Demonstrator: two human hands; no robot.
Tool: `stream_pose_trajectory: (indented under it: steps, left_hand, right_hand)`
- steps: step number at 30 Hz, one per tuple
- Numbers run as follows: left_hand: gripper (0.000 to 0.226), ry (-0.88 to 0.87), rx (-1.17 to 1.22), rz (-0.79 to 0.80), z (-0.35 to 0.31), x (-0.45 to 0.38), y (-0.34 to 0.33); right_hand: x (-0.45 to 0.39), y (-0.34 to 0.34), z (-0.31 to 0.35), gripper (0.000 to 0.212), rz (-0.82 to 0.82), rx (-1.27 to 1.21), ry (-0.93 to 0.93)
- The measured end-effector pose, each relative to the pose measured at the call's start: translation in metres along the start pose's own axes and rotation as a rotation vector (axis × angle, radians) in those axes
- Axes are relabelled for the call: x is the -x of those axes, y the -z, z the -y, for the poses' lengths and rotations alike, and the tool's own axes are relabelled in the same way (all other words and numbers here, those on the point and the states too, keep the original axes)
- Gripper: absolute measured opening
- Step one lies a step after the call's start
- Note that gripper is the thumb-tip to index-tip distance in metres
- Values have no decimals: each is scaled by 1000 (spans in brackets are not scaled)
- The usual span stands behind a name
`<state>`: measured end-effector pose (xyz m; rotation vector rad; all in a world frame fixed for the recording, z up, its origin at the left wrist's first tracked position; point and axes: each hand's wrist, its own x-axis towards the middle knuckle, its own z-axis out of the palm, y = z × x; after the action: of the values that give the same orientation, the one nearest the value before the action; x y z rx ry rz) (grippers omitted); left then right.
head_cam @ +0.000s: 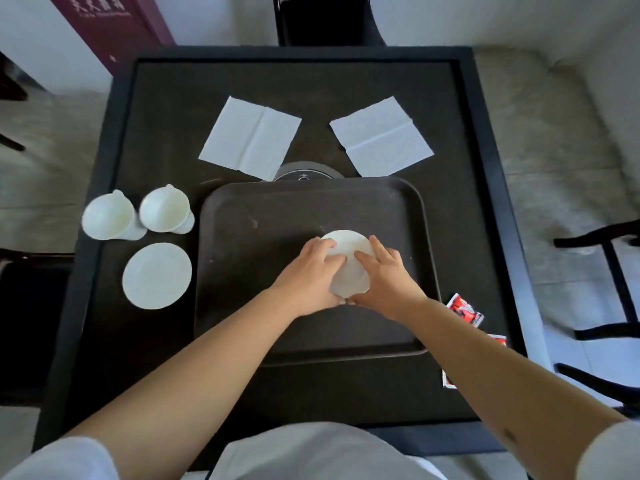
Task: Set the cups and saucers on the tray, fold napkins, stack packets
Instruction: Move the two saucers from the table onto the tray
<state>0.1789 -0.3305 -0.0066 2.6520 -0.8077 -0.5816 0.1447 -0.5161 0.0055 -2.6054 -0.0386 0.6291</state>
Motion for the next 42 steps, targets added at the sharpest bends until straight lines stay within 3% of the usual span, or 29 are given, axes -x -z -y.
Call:
stream_pose_trajectory:
  steps: [13, 26, 31, 37, 42]
  left_hand:
    - [75, 19, 121, -17, 0, -86, 2]
    - [74, -48, -1, 16, -2, -86, -6]
    - [85, 47, -79, 28, -8, -61, -4]
    - [91, 225, -109, 83, -2, -1, 1]
    - [92, 273, -144, 50, 0, 52, 7]
  right_hand:
    - [-67, 29, -55, 94, -31, -16, -23]
    - [-62, 23, -58, 93, -32, -24, -37]
    - [-44, 20, -47, 111, -31, 29, -95]
    - [-2, 13, -24, 105, -13, 202, -30]
    - [31, 6, 7, 106, 70, 267, -3]
